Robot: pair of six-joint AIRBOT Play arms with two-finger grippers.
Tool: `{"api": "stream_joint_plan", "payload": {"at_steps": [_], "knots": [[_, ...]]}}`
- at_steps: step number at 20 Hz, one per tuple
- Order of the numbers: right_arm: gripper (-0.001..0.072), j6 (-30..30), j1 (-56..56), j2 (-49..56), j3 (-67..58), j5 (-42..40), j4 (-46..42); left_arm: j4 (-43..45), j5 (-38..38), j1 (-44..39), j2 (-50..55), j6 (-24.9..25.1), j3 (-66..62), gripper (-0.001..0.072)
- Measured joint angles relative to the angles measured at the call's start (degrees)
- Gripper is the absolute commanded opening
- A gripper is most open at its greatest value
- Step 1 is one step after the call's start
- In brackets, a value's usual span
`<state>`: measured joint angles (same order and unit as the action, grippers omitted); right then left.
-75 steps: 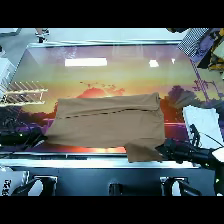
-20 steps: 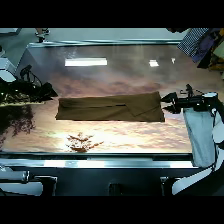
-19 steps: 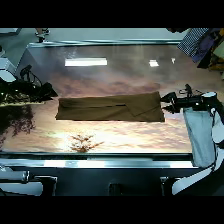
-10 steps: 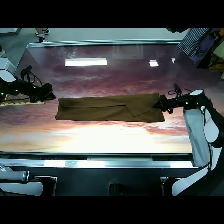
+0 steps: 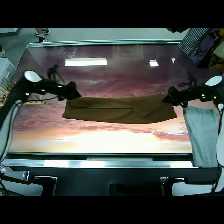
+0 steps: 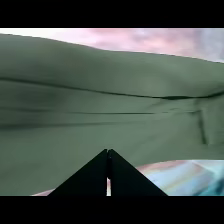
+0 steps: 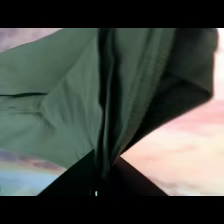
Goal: Fold the clothes and pants, and hang the long-sleeved shirts on hangers.
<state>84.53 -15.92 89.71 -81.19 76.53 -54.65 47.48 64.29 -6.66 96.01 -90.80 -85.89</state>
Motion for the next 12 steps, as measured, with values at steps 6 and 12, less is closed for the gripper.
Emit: {"api": "stream_joint_plan", "payload": {"at_steps": [6,12], "knots": [[0.0028,6.56,0.00,-8.07,-7.52,7.37,-7.39,-13.81,-12.00,-17.40,8.09,0.15,-0.20,0.0015],[0.0028,9.18,0.00,-9.35,-17.35,13.81,-9.49,-19.85,-17.33,-28.81,15.72,-1.84,-5.75,0.0014]]}}
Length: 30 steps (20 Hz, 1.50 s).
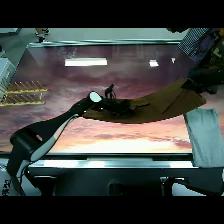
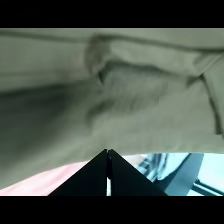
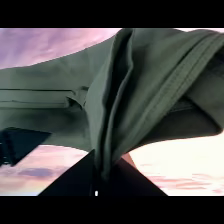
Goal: Fold the clothes and pants, and hang the long-sleeved shirts on hangers.
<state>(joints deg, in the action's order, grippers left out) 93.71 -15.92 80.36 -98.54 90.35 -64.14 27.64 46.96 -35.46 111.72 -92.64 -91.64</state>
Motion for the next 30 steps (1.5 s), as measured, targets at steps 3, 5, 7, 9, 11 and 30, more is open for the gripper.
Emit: {"api": "stream_joint_plan", "payload": {"at_steps": [3,5,7,9,11,30], "knots": [[0.0029,0.44,0.00,-0.11,-1.46,1.64,-0.39,-0.74,-0.98,-3.37,4.42,-2.34,-5.53,0.0014],[0.0029,0.48,0.00,-0.15,-1.90,2.14,-0.46,-1.03,-1.14,-5.29,7.72,-4.37,-9.42,0.0014],[0.0029,0.66,0.00,-0.15,-2.14,2.40,-0.42,-1.07,-1.44,-6.93,10.67,-6.45,-12.81,0.0014],[0.0029,0.63,0.00,-0.15,-2.25,2.49,-0.11,-1.29,-1.46,-8.61,13.09,-8.11,-15.72,0.0014],[0.0029,0.61,0.00,-0.15,-2.29,2.51,0.07,-1.27,-1.44,-10.12,15.10,-9.86,-18.01,0.0014],[0.0028,6.23,22.43,1.92,-2.34,-6.95,-3.26,41.40,40.28,15.82,-17.55,-10.86,-21.57,0.0016]]}}
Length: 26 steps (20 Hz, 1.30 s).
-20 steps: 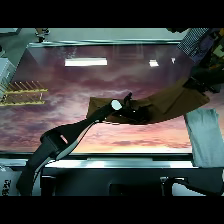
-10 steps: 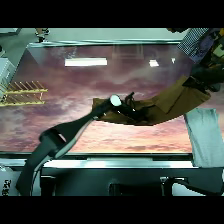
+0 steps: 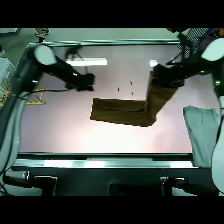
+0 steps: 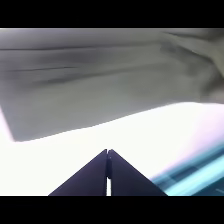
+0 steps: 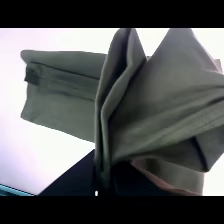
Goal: Fold the clothes and pants, and hang the long-sleeved shirts on hangers.
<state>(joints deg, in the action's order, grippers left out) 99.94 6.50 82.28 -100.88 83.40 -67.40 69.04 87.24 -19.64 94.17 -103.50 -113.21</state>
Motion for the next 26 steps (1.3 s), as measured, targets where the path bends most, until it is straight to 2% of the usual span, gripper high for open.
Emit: {"api": "stream_joint_plan", "payload": {"at_steps": [4,8,18,21,23,25,26], "knots": [[0.0028,5.75,11.43,4.20,0.00,-5.55,-1.90,5.95,4.66,6.93,-7.06,0.00,0.00,0.0016],[0.0029,10.99,19.47,10.03,0.02,-12.13,-2.67,7.82,6.29,10.10,-9.57,0.57,0.00,0.0016],[0.0032,17.81,24.30,20.33,0.02,-23.17,-0.48,8.92,7.06,11.28,-10.32,1.51,0.11,0.0017],[0.0331,18.67,24.44,20.81,0.02,-26.56,1.07,8.96,7.13,11.30,-10.32,1.51,0.11,0.0016],[0.0434,18.62,24.46,20.94,0.02,-27.98,3.67,8.98,7.17,11.30,-10.32,1.51,0.11,0.0016],[0.0526,16.06,24.46,20.76,0.02,-28.59,8.11,8.98,7.26,11.28,-10.32,1.51,0.11,0.0016],[0.0530,14.12,24.48,20.37,0.02,-28.74,10.69,8.98,7.28,11.28,-10.32,1.51,0.11,0.0016]]}}
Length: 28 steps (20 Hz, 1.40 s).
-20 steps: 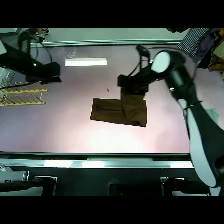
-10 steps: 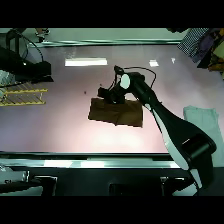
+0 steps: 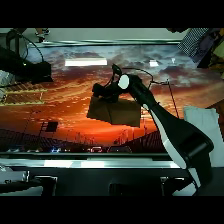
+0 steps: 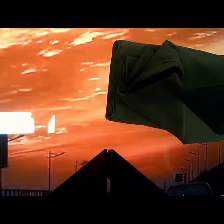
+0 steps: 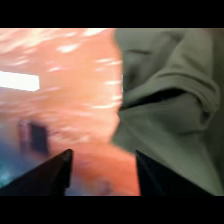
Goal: Fold the clothes and pants, and hang the long-sleeved shirts on hangers.
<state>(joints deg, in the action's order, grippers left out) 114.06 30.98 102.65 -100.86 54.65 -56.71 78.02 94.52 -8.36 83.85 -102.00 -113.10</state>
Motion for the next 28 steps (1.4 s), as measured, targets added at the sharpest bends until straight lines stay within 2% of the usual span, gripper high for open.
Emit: {"api": "stream_joint_plan", "payload": {"at_steps": [3,7,8,9,12,15,18,21,25,28], "knots": [[0.0556,-4.42,-0.33,-2.62,-0.02,-0.24,5.53,-0.09,0.07,0.00,0.00,0.00,0.00,0.0017],[0.0561,-8.74,-5.18,-8.52,-0.04,3.52,7.06,-0.44,0.46,0.02,0.00,-0.02,0.00,0.0017],[0.0607,-9.77,-7.69,-10.03,-0.04,6.05,6.32,-0.46,0.61,0.00,0.00,-0.02,0.00,0.0017],[0.0617,-11.10,-10.45,-11.21,-0.04,8.68,5.46,-0.52,0.81,0.00,0.00,-0.07,0.00,0.0017],[0.0616,-16.94,-21.40,-13.27,0.31,17.53,3.39,-0.55,1.31,0.02,0.00,-0.46,0.00,0.0017],[0.0616,-22.45,-33.03,-13.97,3.65,21.70,3.48,-0.59,2.38,0.02,-0.11,-0.46,0.00,0.0016],[0.0616,-27.82,-42.45,-14.08,12.24,21.81,8.74,-0.63,3.02,0.00,-0.44,-0.48,0.00,0.0017],[0.0614,-32.96,-46.34,-13.05,23.06,19.87,12.94,-0.66,3.34,0.02,-0.87,-0.48,0.00,0.0017],[0.0613,-38.49,-45.57,-10.56,33.51,16.31,17.97,-0.63,3.54,0.02,-1.18,-0.48,0.00,0.0017],[0.0606,-40.63,-42.14,-8.68,36.46,13.51,20.04,-0.63,3.58,0.00,-1.22,-0.48,0.00,0.0017]]}}
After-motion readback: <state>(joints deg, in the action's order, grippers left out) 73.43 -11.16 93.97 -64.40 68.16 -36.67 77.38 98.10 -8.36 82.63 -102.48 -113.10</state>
